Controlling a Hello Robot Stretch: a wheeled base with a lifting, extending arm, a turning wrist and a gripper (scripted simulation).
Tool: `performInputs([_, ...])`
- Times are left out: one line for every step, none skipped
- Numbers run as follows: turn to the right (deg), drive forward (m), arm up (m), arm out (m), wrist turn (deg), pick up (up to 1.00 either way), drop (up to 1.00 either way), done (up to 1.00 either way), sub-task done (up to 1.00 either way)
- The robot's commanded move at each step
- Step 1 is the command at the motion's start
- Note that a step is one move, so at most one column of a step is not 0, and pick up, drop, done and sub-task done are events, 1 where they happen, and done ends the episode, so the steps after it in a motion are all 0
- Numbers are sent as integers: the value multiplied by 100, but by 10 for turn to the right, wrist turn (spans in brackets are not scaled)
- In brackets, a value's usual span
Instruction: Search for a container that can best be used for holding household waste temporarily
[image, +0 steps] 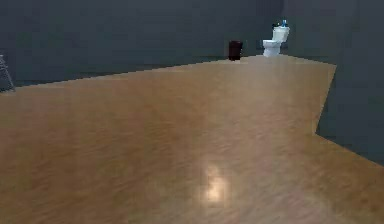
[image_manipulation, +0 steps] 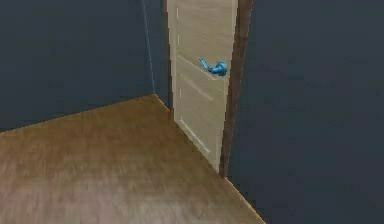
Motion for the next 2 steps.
performInputs([-270, 0, 0, 0, 0, 0, 0, 0, 0])
performInputs([0, 100, 0, 0, 0, 0, 0, 0, 0])
